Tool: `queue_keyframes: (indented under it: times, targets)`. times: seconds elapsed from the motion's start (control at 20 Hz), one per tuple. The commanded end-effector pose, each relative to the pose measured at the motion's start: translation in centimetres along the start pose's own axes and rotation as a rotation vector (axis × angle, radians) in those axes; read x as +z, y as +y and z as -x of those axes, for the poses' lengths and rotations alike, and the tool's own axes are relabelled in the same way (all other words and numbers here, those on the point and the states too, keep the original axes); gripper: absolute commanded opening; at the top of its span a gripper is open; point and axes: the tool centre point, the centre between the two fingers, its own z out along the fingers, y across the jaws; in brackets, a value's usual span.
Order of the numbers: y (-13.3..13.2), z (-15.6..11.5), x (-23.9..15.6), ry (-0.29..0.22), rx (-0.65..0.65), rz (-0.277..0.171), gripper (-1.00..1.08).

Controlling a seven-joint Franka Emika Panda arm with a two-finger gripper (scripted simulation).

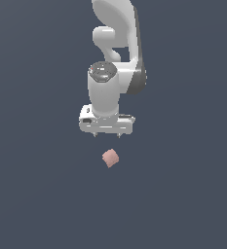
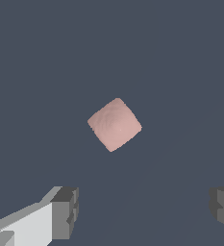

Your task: Pick up the object and move it to a goal position.

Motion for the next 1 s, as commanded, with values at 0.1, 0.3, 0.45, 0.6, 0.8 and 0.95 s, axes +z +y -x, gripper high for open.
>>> queue_keyframes:
  times: [0.1, 0.3, 0.45, 0.6, 0.8, 0.95]
  targets:
    - [-0.01, -0.02, -0.05, 0.001, -0.001, -0.001, 1.00]
    - [-0.05, -0.19, -0.35, 0.007, -0.008, -0.007, 1.00]
    - [-0.07, -0.28, -0.48, 0.010, -0.013, -0.010, 1.00]
    - [-0.07, -0.28, -0.47, 0.009, -0.013, -0.010, 1.00]
    - [-0.07, -0.28, -0.47, 0.009, -0.013, -0.010, 1.00]
    - [-0.10, -0.40, -0.29, 0.009, -0.030, -0.009, 1.00]
